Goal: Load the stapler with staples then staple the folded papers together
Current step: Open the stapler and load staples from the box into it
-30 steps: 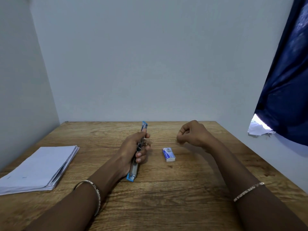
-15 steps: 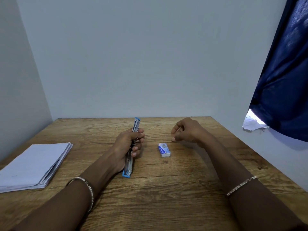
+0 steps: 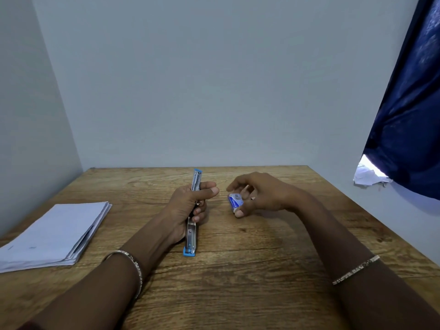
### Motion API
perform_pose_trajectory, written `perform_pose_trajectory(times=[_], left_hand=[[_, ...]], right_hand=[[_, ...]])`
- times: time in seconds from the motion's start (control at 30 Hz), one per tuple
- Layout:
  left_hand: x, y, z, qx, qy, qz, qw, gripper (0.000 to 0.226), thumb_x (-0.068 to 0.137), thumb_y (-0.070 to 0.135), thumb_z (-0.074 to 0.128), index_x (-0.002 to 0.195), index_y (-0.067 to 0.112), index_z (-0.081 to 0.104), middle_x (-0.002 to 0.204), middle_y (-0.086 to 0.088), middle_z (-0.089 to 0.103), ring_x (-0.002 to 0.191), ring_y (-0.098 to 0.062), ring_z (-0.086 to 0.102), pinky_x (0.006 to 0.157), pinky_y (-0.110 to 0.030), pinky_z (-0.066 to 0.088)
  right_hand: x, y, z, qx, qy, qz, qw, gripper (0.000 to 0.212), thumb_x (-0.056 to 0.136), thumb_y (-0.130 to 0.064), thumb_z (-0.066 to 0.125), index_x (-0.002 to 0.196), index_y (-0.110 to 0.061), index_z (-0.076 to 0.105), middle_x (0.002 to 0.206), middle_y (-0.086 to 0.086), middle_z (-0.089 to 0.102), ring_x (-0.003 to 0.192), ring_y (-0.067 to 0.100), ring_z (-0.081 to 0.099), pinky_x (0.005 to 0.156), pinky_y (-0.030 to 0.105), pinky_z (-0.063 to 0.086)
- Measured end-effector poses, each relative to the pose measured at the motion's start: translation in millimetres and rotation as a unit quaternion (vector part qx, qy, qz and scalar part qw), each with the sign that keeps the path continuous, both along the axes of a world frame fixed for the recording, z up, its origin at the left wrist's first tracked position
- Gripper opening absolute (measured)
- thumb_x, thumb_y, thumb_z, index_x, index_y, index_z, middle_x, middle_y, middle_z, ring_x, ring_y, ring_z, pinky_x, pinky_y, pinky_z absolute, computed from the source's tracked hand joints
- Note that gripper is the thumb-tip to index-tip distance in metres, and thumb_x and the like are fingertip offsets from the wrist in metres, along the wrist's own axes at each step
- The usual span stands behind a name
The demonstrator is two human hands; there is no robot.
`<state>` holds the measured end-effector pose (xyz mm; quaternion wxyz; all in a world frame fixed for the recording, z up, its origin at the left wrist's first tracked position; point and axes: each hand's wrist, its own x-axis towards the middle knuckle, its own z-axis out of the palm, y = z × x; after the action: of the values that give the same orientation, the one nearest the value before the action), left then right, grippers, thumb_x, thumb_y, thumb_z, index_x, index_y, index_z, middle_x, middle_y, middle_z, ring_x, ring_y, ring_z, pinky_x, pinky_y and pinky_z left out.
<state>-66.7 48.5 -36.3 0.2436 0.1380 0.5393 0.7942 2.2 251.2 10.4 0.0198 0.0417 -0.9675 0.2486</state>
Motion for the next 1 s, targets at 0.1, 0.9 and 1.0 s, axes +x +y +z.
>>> perform_pose_trajectory(times=[0.1, 0.9, 1.0], left_hand=[[0, 0, -1, 0.011, 0.004, 0.006, 1.000, 0.042, 0.069, 0.019, 0.083, 0.107, 0.007, 0.072, 0.047, 0.003, 0.038, 0.031, -0.006, 0.029, 0.030, -0.014, 0.025], [-1, -3, 6, 0.125, -0.013, 0.038, 0.991, 0.024, 0.082, 0.020, 0.072, 0.099, 0.014, 0.054, 0.046, 0.001, 0.046, 0.027, -0.006, 0.027, 0.028, -0.015, 0.024], [-1, -4, 7, 0.127, -0.016, 0.054, 0.990, 0.015, 0.090, 0.014, 0.067, 0.098, 0.011, 0.055, 0.055, -0.003, 0.038, 0.029, -0.006, 0.026, 0.028, -0.015, 0.023]], right_hand=[[-1, -7, 3, -0.120, 0.096, -0.001, 0.988, 0.061, 0.071, -0.027, 0.091, 0.126, -0.026, 0.066, 0.118, -0.008, 0.068, 0.104, 0.012, 0.064, 0.061, 0.007, 0.045], [-6, -47, -13, -0.169, 0.227, 0.000, 0.959, 0.046, 0.069, -0.021, 0.093, 0.104, -0.023, 0.063, 0.104, -0.001, 0.068, 0.055, 0.004, 0.061, 0.055, 0.013, 0.045], [-7, -51, -13, -0.146, 0.275, -0.020, 0.950, 0.031, 0.075, -0.017, 0.089, 0.096, -0.020, 0.065, 0.095, -0.006, 0.071, 0.061, 0.012, 0.069, 0.058, 0.023, 0.055]])
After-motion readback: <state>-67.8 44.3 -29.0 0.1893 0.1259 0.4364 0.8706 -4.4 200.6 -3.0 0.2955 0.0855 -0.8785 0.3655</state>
